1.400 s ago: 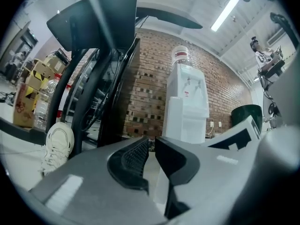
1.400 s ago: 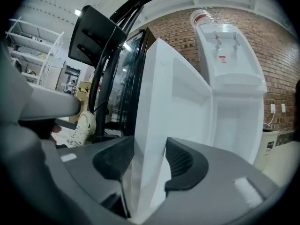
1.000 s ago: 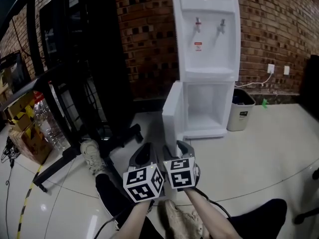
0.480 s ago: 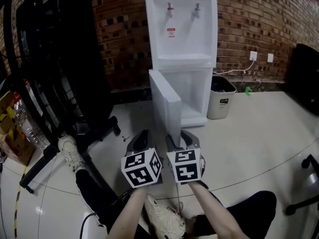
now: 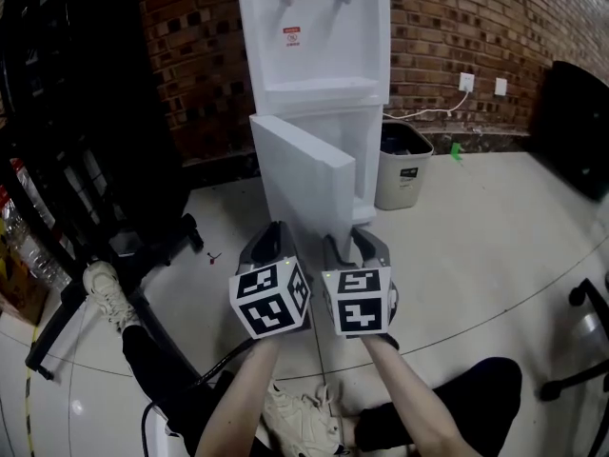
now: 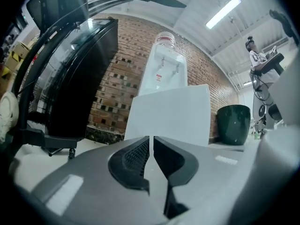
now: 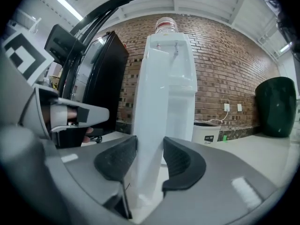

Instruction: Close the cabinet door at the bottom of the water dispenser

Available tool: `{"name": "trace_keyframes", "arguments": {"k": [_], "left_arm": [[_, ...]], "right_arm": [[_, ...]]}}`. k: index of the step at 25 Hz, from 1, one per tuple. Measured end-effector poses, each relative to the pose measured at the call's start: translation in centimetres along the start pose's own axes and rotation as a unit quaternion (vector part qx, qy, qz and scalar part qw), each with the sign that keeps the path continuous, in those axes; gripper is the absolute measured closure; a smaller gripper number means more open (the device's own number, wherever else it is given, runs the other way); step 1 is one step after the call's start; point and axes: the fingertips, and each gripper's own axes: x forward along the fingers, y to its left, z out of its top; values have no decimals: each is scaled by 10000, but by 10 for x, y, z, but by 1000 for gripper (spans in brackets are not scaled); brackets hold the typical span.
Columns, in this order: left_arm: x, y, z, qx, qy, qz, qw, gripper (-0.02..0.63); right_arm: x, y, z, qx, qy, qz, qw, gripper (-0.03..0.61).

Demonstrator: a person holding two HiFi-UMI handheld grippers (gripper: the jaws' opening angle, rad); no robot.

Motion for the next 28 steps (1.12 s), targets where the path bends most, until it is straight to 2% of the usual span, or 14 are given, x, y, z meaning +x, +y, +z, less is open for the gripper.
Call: {"name": "trace_keyframes", "arguments": {"k": [5,8,24,28], "left_arm": [[19,-17,-11,-35,221,-126,9997,568],[25,-26,-13,75,207,-189,9996,571],[105,-50,-20,436,278,-248,9984,572],[131,-47,-21,382,249,-151,9988,575]], "right_arm": [[4,-24,0,-6,24,-571,9984,400],[9,-39,-2,-45,-16,-845,9964,439],[67,-122,1,-76,-109,-1231,9923,482],[88,-140,4,-161,-171,-1273,9916,486]]}}
